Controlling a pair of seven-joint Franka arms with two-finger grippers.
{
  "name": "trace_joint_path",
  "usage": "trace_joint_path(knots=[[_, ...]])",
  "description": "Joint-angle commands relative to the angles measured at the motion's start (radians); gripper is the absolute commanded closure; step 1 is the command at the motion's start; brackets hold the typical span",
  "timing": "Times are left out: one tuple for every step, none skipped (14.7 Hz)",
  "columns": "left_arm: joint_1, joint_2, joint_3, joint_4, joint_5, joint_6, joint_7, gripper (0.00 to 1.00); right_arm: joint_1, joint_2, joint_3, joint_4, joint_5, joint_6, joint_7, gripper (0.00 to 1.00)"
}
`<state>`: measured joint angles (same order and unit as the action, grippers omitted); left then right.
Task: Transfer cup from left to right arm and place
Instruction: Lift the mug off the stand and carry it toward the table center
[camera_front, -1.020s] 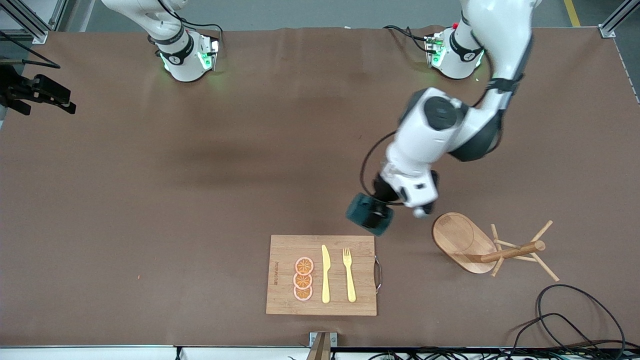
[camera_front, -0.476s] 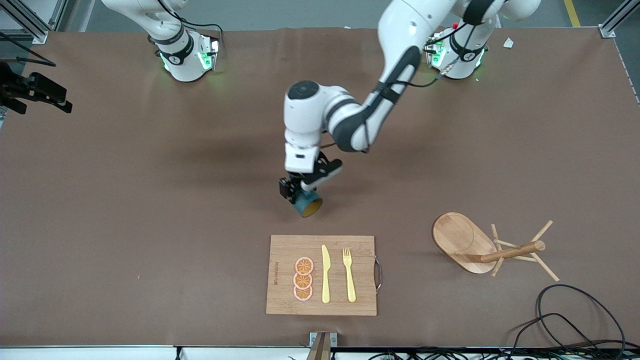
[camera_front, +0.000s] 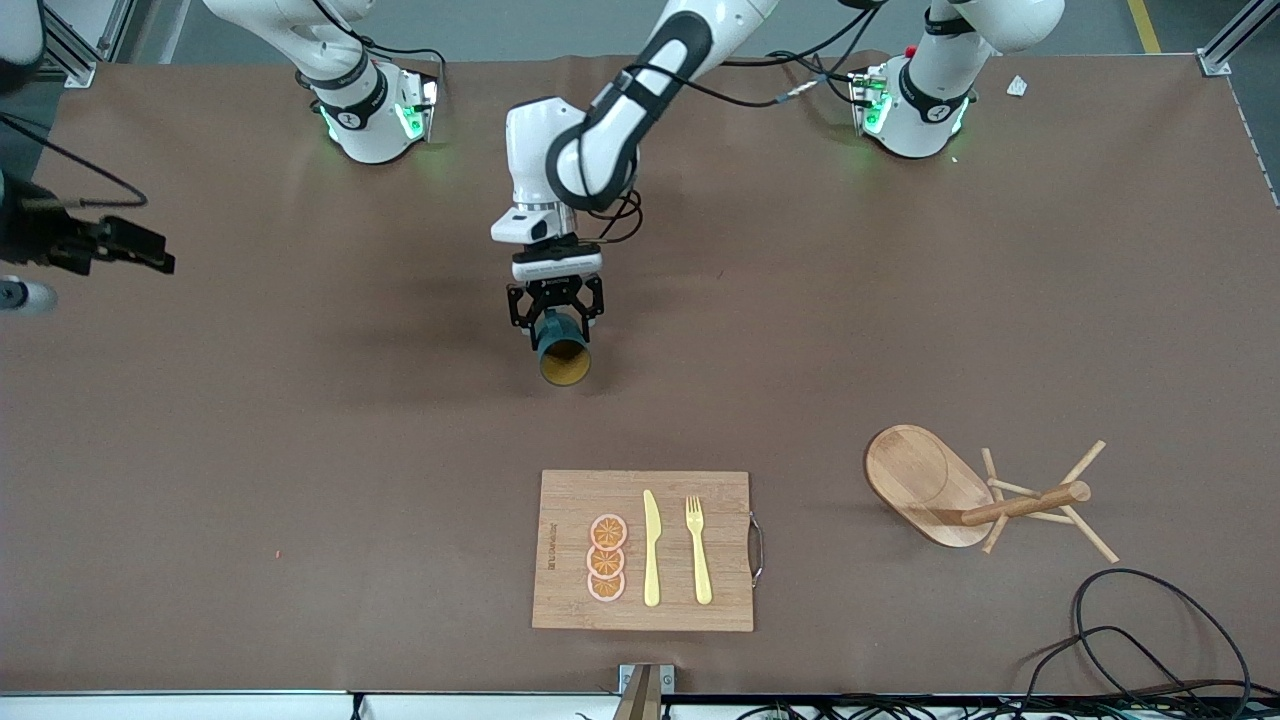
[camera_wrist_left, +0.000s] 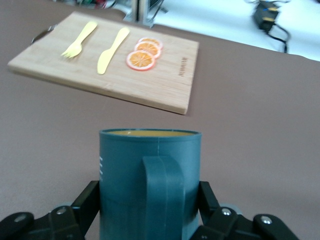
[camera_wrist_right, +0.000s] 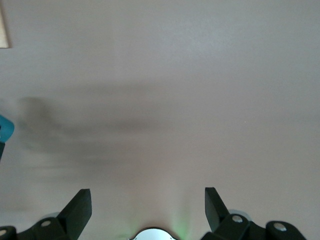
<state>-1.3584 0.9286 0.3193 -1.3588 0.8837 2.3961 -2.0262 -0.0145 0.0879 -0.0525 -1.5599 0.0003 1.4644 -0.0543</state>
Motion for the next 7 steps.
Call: trace_joint_path(knots=[[-0.022, 0.055, 0.026, 0.035, 0.189, -0.006, -0.046, 0.4, -0.03, 0.042, 0.006, 0.021, 0.0, 0.023, -0.051, 0.0], [-0.034, 0.068, 0.026, 0.035, 0.236, -0.006, -0.087, 0.4, -0.03, 0.044, 0.006, 0.02, 0.0, 0.027, -0.065, 0.0], [-0.054, 0.087, 0.026, 0.035, 0.286, -0.009, -0.13, 0.4, -0.028, 0.044, 0.006, 0.02, 0.0, 0.031, -0.064, 0.0], [-0.06, 0.105, 0.026, 0.036, 0.349, -0.014, -0.181, 0.4, -0.024, 0.044, 0.006, 0.02, -0.002, 0.033, -0.061, 0.0], [-0.062, 0.122, 0.026, 0.041, 0.416, -0.014, -0.227, 0.4, -0.018, 0.043, 0.008, 0.02, -0.002, 0.033, -0.047, 0.0], [-0.068, 0.133, 0.024, 0.043, 0.489, -0.014, -0.28, 0.4, -0.016, 0.041, 0.008, 0.018, -0.002, 0.031, -0.036, 0.0], [-0.077, 0.136, 0.023, 0.041, 0.541, -0.015, -0.337, 0.4, -0.016, 0.041, 0.01, 0.018, 0.001, 0.028, 0.0, 0.0]])
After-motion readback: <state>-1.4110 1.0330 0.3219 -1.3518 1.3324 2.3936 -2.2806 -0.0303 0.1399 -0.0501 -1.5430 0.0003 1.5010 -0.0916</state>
